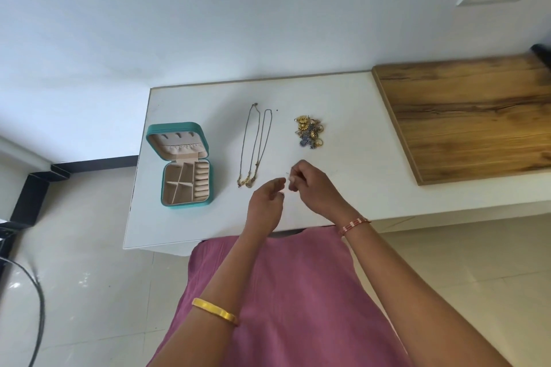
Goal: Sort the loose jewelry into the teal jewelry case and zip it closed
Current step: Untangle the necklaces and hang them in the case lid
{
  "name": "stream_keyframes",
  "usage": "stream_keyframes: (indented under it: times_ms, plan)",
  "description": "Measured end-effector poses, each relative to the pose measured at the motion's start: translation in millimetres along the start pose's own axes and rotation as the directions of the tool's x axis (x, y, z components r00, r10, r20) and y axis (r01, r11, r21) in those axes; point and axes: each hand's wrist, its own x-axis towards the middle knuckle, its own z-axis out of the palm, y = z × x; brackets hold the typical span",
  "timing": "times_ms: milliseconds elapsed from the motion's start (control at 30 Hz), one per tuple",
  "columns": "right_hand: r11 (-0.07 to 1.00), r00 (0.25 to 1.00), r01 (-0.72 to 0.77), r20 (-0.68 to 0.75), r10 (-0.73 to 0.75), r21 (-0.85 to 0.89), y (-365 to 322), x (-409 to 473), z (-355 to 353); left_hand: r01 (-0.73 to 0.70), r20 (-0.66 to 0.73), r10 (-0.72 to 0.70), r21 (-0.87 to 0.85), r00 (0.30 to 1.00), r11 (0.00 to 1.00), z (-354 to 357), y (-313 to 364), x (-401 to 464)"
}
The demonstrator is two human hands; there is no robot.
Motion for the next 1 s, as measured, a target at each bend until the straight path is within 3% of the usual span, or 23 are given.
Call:
stream_keyframes:
  times_ms: [100, 233, 433, 567, 767, 867, 1000]
  plan:
    - [0.992, 0.998, 0.041, -0.05, -0.035, 0.12, -22, -2, -4, -0.021, 0.058, 0.029, -0.137, 0.998, 0.99, -1, 11, -5]
    - [0.969, 0.995, 0.083, -0.079, -0.066, 0.231, -46, -6, -12, -0.064, 0.016, 0.072, -0.282, 0.997, 0.957, -10, 27, -14]
    - [0.896, 0.975, 0.134, -0.22, -0.042, 0.423, -75, -23, -36, -0.125, 0.022, 0.139, -0.323, 0.99, 0.938, -34, 42, -32]
    - [0.784, 0.986, 0.122, -0.164, -0.027, 0.608, -93, -39, -48, -0.164, 0.025, 0.186, -0.365, 0.982, 0.916, -44, 58, -50]
    - [0.528, 0.999, -0.011, 0.036, -0.037, 0.849, -113, -58, -57, -0.191, 0.059, 0.237, -0.42, 0.97, 0.887, -58, 73, -71]
    - [0.557, 0.997, 0.037, 0.005, -0.075, 0.83, -120, -70, -60, -0.215, 0.065, 0.267, -0.426, 0.962, 0.879, -65, 76, -82]
    - [0.675, 0.992, 0.123, -0.064, -0.112, 0.728, -130, -84, -63, -0.21, 0.09, 0.276, -0.443, 0.957, 0.872, -74, 81, -95]
